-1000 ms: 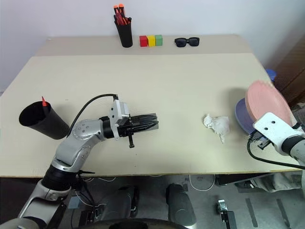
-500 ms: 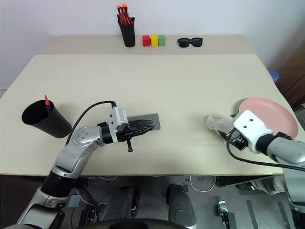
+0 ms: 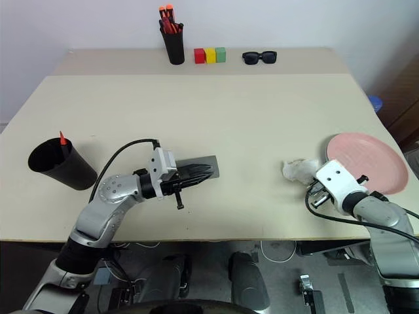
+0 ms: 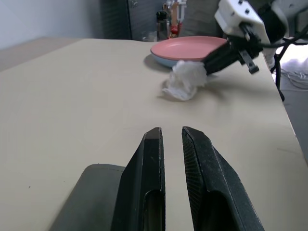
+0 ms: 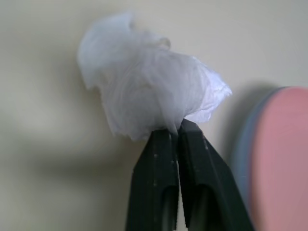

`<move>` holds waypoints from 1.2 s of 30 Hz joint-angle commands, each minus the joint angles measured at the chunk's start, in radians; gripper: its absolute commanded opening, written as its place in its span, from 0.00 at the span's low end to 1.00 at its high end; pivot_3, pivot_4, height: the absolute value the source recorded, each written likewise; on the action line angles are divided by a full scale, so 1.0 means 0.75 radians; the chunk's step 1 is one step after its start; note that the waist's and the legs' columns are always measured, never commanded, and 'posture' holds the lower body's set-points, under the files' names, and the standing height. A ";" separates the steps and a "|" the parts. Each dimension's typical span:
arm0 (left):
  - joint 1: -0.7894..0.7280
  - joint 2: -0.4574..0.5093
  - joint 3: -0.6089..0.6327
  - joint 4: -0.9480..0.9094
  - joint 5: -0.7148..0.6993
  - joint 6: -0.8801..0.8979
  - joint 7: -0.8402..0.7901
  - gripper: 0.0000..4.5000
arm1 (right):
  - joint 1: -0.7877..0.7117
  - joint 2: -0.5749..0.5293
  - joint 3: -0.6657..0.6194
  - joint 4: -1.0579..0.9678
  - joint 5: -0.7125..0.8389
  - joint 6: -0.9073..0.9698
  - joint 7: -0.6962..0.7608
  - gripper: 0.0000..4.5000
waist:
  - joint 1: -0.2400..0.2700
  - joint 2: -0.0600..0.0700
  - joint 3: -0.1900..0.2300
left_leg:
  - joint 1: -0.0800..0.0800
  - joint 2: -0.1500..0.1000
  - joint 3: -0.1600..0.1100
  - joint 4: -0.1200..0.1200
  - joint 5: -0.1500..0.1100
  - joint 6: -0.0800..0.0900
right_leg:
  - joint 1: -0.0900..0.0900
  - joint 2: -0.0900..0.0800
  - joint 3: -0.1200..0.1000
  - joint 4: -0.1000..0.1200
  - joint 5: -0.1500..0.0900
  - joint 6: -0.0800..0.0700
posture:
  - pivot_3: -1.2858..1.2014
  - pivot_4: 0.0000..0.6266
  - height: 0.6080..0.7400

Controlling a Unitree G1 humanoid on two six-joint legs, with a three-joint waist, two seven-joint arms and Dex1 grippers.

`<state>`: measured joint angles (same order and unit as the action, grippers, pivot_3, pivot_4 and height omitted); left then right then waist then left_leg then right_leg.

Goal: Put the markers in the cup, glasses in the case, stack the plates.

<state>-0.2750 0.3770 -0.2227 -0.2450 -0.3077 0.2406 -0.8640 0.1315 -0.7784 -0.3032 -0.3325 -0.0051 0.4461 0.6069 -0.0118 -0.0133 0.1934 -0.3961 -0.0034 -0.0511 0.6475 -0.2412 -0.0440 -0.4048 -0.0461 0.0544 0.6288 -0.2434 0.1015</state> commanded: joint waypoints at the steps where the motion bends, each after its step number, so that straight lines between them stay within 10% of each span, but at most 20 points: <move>1: -0.029 -0.018 -0.014 -0.035 -0.017 0.008 0.001 0.13 | -0.002 -0.026 -0.116 -0.098 0.010 0.033 -0.022 0.01 | 0.000 0.000 0.000 | 0.000 0.000 0.000 0.000 0.000 0.000 | 0.000 0.000 0.000 0.000 0.000 0.000 | 0.52 0.24 1.00; 7: -0.055 -0.038 -0.009 -0.012 -0.021 0.020 -0.009 0.13 | -0.075 -0.086 -0.271 -0.031 -0.023 0.206 -0.084 0.07 | 0.000 0.000 0.000 | 0.000 0.000 0.000 0.000 0.000 0.000 | 0.000 0.000 0.000 0.000 0.000 -0.001 | 0.52 0.24 1.00; 16: -0.049 -0.067 0.039 0.016 0.000 -0.008 0.056 0.13 | -0.105 -0.119 -0.181 0.019 -0.075 0.170 -0.111 0.99 | -0.007 0.000 0.000 | 0.000 0.000 0.000 0.000 0.000 0.000 | 0.000 0.000 0.000 0.000 0.000 0.000 | 0.52 0.24 1.00; 25: -0.105 -0.131 0.277 0.197 0.196 -0.138 0.532 0.13 | -0.270 0.055 -0.111 -0.111 0.300 0.090 0.064 0.99 | -0.007 -0.001 0.000 | 0.000 0.000 0.000 0.000 0.000 0.000 | 0.000 0.001 0.000 0.000 0.000 0.002 | 0.52 0.24 1.00; 36: 0.064 -0.007 0.366 0.087 0.232 -0.119 0.593 0.13 | -0.473 0.110 0.049 0.145 0.430 0.022 0.165 0.99 | 0.001 -0.001 0.001 | -0.002 0.000 -0.001 0.000 -0.001 0.001 | 0.000 -0.001 -0.001 -0.001 0.002 -0.002 | 0.52 0.24 1.00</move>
<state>-0.2200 0.3648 0.0300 -0.1301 -0.1385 0.1511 -0.4286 -0.2032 -0.6964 -0.2632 -0.2281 0.3176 0.4940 0.7257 -0.0114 -0.0142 0.1938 -0.3973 -0.0036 -0.0519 0.6477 -0.2415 -0.0434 -0.4050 -0.0468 0.0537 0.6285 -0.2421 0.1001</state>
